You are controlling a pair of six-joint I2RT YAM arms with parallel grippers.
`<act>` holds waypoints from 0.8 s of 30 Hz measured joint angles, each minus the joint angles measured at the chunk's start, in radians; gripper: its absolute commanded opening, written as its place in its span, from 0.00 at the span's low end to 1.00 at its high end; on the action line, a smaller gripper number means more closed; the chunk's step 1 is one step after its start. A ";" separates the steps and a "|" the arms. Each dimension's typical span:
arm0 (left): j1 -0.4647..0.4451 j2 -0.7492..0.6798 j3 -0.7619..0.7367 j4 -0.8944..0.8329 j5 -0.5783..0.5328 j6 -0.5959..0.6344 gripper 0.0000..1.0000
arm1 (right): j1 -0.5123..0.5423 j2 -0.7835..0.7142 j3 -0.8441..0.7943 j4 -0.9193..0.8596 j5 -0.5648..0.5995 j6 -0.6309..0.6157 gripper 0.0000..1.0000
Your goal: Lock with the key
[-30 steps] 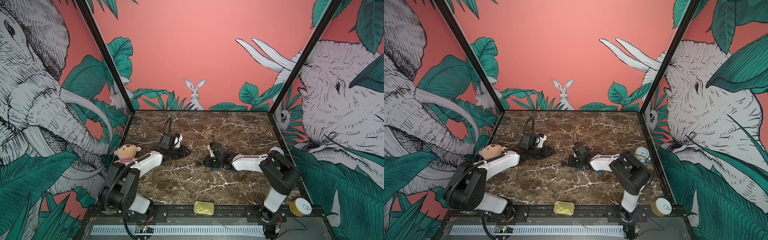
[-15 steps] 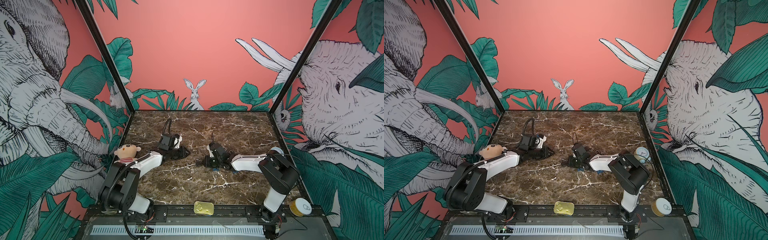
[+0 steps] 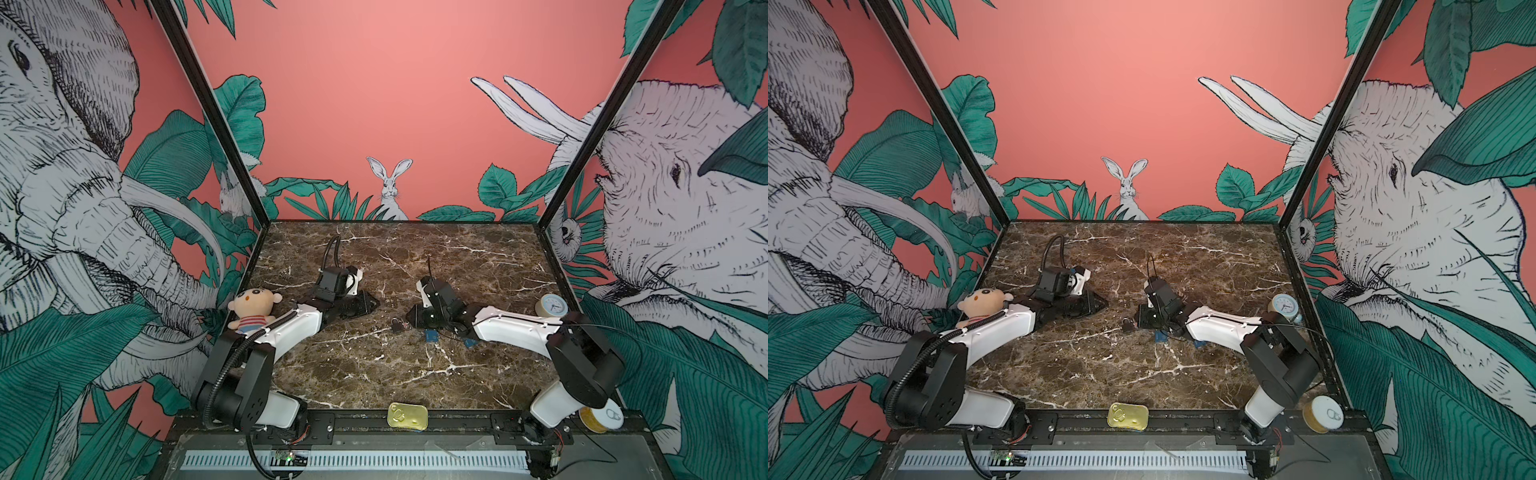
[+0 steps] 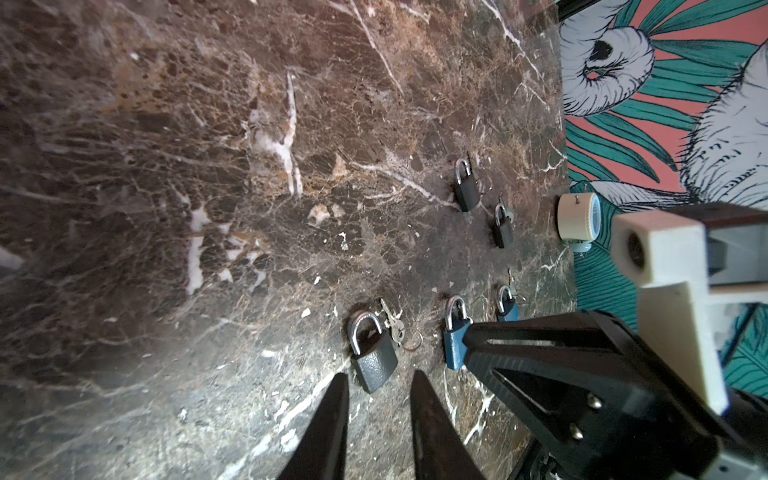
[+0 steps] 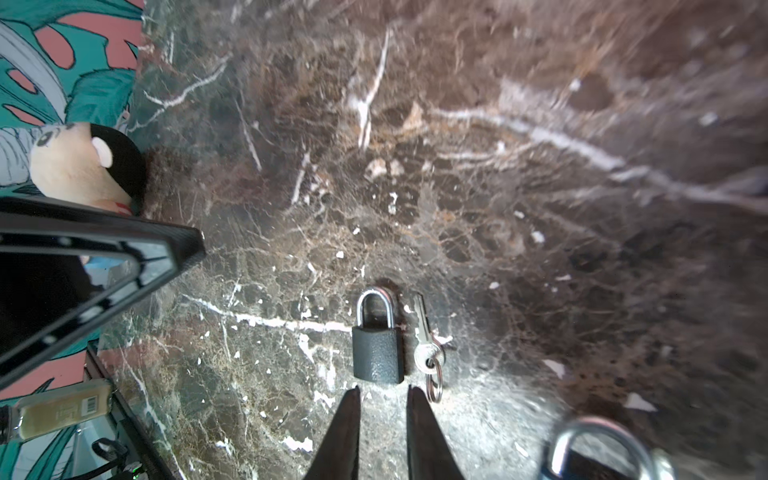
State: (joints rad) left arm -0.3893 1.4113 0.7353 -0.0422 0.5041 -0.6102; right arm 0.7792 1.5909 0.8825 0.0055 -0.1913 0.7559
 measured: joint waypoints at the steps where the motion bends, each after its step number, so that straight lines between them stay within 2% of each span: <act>1: 0.000 -0.008 0.000 0.000 -0.005 0.000 0.29 | 0.000 -0.016 0.004 -0.015 0.008 -0.010 0.22; 7: 0.005 -0.095 0.000 -0.019 -0.101 0.014 0.30 | 0.001 -0.146 0.020 -0.130 0.115 -0.124 0.26; 10: 0.006 -0.157 0.000 -0.023 -0.195 0.032 0.35 | -0.003 -0.244 0.014 -0.175 0.217 -0.206 0.38; 13: 0.007 -0.219 0.000 -0.027 -0.301 0.053 0.45 | -0.031 -0.355 -0.017 -0.178 0.307 -0.286 0.53; 16: 0.012 -0.256 0.000 -0.023 -0.399 0.073 0.51 | -0.121 -0.451 -0.064 -0.174 0.370 -0.348 0.68; 18: 0.017 -0.259 0.000 -0.014 -0.468 0.092 0.55 | -0.186 -0.497 -0.101 -0.168 0.420 -0.386 0.83; 22: 0.026 -0.247 0.000 -0.002 -0.588 0.136 0.62 | -0.254 -0.566 -0.184 -0.130 0.531 -0.474 0.98; 24: 0.033 -0.236 0.000 0.017 -0.650 0.163 0.63 | -0.276 -0.593 -0.229 -0.100 0.587 -0.517 0.99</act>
State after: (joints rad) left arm -0.3561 1.1755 0.7349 -0.0254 -0.1455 -0.4477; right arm 0.5034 0.9977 0.6540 -0.0944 0.3958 0.2386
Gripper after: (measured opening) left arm 0.623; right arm 0.986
